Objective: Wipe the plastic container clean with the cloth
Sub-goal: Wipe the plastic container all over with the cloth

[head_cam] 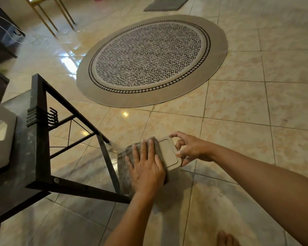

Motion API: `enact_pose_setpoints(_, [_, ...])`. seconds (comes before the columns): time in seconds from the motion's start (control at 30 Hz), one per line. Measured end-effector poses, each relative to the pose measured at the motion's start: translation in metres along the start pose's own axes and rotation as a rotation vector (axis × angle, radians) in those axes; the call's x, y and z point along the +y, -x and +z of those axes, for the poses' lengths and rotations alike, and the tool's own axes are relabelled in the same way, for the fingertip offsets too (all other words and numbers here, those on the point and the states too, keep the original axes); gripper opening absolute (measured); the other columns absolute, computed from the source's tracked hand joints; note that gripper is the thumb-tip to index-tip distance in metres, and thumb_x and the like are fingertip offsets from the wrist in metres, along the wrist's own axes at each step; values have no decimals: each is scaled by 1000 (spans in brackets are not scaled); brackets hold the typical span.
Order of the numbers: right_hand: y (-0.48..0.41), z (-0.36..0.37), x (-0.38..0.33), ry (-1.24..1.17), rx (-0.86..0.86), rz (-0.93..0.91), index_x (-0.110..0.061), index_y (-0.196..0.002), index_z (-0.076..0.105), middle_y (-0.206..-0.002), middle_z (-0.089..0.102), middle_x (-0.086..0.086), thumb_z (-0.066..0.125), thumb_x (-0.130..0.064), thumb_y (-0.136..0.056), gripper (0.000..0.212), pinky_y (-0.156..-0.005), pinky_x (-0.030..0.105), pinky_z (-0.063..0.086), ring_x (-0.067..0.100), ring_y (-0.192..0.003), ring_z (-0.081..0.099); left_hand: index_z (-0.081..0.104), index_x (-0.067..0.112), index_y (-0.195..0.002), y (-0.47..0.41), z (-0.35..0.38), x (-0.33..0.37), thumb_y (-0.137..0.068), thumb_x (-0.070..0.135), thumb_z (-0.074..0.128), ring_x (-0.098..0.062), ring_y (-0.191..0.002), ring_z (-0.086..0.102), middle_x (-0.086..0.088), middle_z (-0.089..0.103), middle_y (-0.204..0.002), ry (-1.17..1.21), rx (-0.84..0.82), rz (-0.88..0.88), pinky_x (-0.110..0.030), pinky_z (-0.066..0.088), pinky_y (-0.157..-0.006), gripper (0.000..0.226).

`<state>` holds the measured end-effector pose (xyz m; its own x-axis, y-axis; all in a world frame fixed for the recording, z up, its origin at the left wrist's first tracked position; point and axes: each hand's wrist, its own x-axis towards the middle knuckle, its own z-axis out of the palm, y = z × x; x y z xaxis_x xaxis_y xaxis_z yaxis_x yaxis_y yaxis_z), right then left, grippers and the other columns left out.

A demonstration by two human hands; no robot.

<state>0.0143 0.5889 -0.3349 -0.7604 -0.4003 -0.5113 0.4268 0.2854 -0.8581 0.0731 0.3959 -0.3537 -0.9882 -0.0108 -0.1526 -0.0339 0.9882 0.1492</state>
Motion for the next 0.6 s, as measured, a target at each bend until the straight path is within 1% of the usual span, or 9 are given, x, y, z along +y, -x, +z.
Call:
enact_pose_setpoints(0.07, [-2,0,-2,11,-4,-3,-24,-144,36,-98,49,12,55,13,-90,68,-62,35,62,25,-77,63,-24,32,-153,15,0,13,-89,49,-9,-25,-146,-33,3,-31,-161,0,-26,20,-50,-24,-115,68])
enact_pose_setpoints(0.13, [-3,1,-3,20,-8,-6,-25,-143,37,-98,49,13,54,15,-89,69,-64,39,63,24,-75,61,-26,32,-152,15,6,30,-84,52,-14,-27,-145,-34,3,-34,-160,-13,-53,69,-51,-24,-115,72])
enact_pose_setpoints(0.2, [-2,3,-1,10,-1,-9,-27,-143,37,-99,50,15,53,16,-88,72,-70,45,63,26,-79,61,-26,31,-152,2,8,39,-91,51,-9,-27,-145,-34,3,-33,-160,1,-61,99,-53,-19,-118,66])
enact_pose_setpoints(0.23, [-2,4,0,2,5,-10,-28,-144,36,-99,50,15,54,16,-88,73,-72,45,63,26,-80,62,-25,31,-153,-6,6,38,-97,49,-2,-26,-145,-34,3,-32,-161,11,-65,104,-54,-17,-118,63])
enact_pose_setpoints(0.3, [-1,6,1,-9,21,-11,-29,-143,35,-98,49,14,56,13,-89,71,-70,42,63,24,-78,61,-24,32,-153,-17,0,25,-103,45,8,-25,-146,-32,3,-29,-162,7,-76,81,-54,-15,-120,61])
enact_pose_setpoints(0.4, [-2,6,1,-15,29,-16,-29,-142,36,-98,48,14,57,12,-89,70,-69,41,63,25,-78,61,-24,31,-153,-12,-9,-5,-104,45,10,-24,-146,-32,3,-29,-162,-6,-48,-25,-53,-17,-119,62])
enact_pose_setpoints(0.47, [-4,5,0,-1,26,-24,-29,-142,36,-98,49,14,56,12,-89,70,-66,39,63,26,-79,63,-26,32,-152,4,-10,-10,-102,47,7,-24,-145,-34,3,-32,-160,-6,-39,-40,-50,-22,-117,62])
enact_pose_setpoints(0.53, [-5,5,-2,14,17,-26,-29,-140,37,-97,50,13,56,13,-89,68,-64,37,63,23,-76,64,-27,33,-151,18,-4,1,-96,49,-1,-26,-145,-35,4,-34,-160,-16,-45,22,-49,-24,-116,63])
enact_pose_setpoints(0.6, [-5,5,-3,17,12,-21,-28,-140,38,-95,50,12,55,14,-89,68,-66,40,63,20,-72,62,-26,34,-151,18,2,17,-92,50,-5,-28,-145,-35,5,-33,-160,-21,-63,118,-50,-24,-115,65])
